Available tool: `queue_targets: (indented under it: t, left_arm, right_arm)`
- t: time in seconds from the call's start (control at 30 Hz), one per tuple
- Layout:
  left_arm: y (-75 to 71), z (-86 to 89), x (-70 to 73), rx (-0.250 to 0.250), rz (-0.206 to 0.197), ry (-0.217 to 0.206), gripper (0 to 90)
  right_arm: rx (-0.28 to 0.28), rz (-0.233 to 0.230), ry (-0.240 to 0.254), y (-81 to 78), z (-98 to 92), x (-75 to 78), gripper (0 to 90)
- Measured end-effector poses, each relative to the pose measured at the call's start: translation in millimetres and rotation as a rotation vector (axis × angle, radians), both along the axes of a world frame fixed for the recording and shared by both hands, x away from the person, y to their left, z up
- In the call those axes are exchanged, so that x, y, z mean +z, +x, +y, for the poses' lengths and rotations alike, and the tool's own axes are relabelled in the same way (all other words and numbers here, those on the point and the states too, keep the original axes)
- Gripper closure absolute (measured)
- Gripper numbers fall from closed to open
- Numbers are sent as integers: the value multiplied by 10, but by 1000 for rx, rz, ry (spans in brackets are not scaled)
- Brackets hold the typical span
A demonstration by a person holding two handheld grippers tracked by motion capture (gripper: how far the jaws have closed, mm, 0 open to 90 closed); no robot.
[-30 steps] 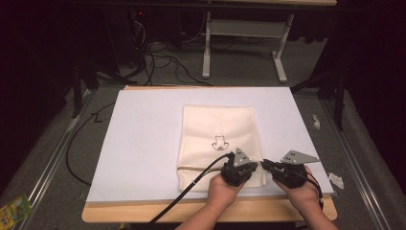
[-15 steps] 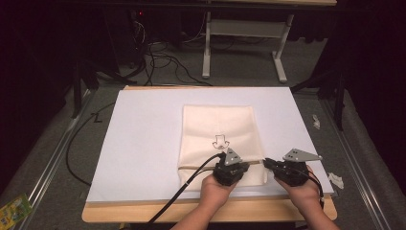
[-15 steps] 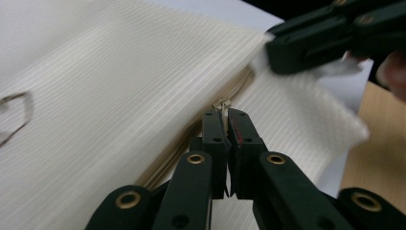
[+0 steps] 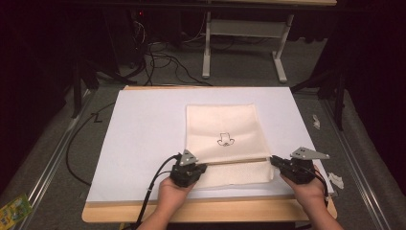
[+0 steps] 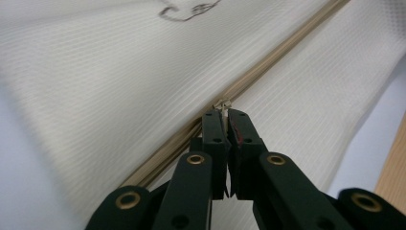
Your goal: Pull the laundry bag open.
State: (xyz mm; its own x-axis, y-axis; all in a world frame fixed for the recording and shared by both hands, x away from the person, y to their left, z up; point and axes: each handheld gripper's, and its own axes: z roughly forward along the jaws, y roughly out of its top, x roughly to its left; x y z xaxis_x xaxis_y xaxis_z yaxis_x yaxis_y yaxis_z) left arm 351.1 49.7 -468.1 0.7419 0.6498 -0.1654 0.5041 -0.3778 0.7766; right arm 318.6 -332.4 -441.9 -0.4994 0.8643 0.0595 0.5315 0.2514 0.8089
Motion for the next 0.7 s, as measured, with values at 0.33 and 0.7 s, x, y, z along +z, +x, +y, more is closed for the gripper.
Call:
queue_targets:
  t: [0.33,0.7]
  left_arm:
    - [-32,636,-12,81,29,-19,873]
    - [-82,588,-86,55,19,3,867]
  right_arm:
    - [-11,11,2,24,-39,-17,857]
    - [-8,19,-12,22,-30,-49,844]
